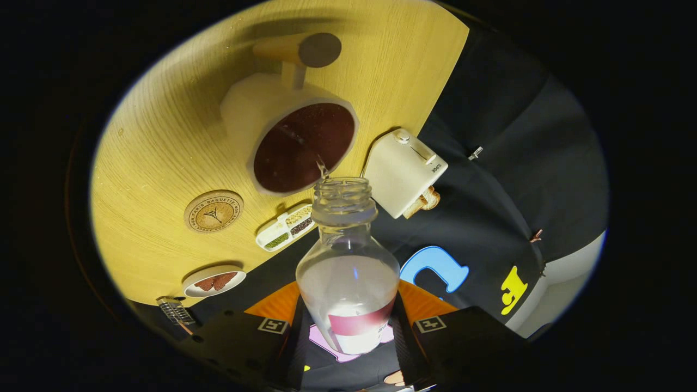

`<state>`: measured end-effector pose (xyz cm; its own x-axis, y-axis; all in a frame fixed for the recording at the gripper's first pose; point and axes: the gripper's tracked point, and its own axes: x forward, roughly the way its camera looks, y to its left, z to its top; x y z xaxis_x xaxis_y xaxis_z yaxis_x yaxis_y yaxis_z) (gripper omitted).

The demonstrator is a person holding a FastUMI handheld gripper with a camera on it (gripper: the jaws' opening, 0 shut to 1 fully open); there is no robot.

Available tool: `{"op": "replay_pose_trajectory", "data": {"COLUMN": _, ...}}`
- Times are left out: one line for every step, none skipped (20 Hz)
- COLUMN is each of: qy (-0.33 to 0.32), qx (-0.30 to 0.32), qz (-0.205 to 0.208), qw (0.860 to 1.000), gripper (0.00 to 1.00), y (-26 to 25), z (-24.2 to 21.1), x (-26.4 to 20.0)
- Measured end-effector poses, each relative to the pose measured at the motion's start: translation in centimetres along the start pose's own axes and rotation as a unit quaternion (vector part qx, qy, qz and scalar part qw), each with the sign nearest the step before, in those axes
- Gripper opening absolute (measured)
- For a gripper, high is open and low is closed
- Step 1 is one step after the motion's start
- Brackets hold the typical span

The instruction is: Take the bottle from table, then pour the juice into the cup, finally place the bottle on the coaster

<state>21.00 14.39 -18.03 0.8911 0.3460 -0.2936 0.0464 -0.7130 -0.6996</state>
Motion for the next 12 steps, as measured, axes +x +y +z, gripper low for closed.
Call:
{"op": "replay_pose_trajectory", "data": {"qy": 0.001, "qx": 0.0, "qz": -0.001, "qw": 1.0, "gripper": 0.69, "y": 0.04, "z": -0.22, "x": 0.01}}
{"op": "replay_pose_trajectory", "data": {"qy": 0.004, "qx": 0.003, "qz": 0.0, "qw": 1.0, "gripper": 0.69, "y": 0.17, "z": -0.4, "x": 0.07}}
{"op": "replay_pose_trajectory", "data": {"qy": 0.006, "qx": 0.008, "qz": -0.001, "qw": 1.0, "gripper": 0.69, "y": 0.16, "z": -0.62, "x": 0.11}}
{"op": "replay_pose_trajectory", "data": {"qy": 0.006, "qx": 0.011, "qz": -0.003, "qw": 1.0, "gripper": 0.69, "y": 0.1, "z": -0.64, "x": 0.21}}
{"op": "replay_pose_trajectory", "data": {"qy": 0.003, "qx": 0.012, "qz": -0.006, "qw": 1.0, "gripper": 0.68, "y": 0.07, "z": -0.54, "x": 0.23}}
{"op": "replay_pose_trajectory", "data": {"qy": 0.0, "qx": 0.012, "qz": -0.009, "qw": 1.0, "gripper": 0.69, "y": 0.05, "z": -0.41, "x": 0.46}}
{"op": "replay_pose_trajectory", "data": {"qy": -0.001, "qx": 0.015, "qz": -0.011, "qw": 1.0, "gripper": 0.69, "y": 0.06, "z": -0.41, "x": 0.48}}
{"op": "replay_pose_trajectory", "data": {"qy": -0.003, "qx": 0.021, "qz": -0.014, "qw": 1.0, "gripper": 0.69, "y": 0.28, "z": -0.35, "x": 0.58}}
{"op": "replay_pose_trajectory", "data": {"qy": -0.004, "qx": 0.028, "qz": -0.016, "qw": 0.999, "gripper": 0.69, "y": 0.45, "z": -0.35, "x": 0.56}}
{"op": "replay_pose_trajectory", "data": {"qy": -0.006, "qx": 0.04, "qz": -0.021, "qw": 0.999, "gripper": 0.69, "y": 0.45, "z": -0.24, "x": 0.51}}
{"op": "replay_pose_trajectory", "data": {"qy": -0.007, "qx": 0.054, "qz": -0.025, "qw": 0.998, "gripper": 0.69, "y": 0.56, "z": -0.17, "x": 0.39}}
{"op": "replay_pose_trajectory", "data": {"qy": -0.005, "qx": 0.069, "qz": -0.029, "qw": 0.997, "gripper": 0.69, "y": 0.66, "z": -0.24, "x": 0.51}}
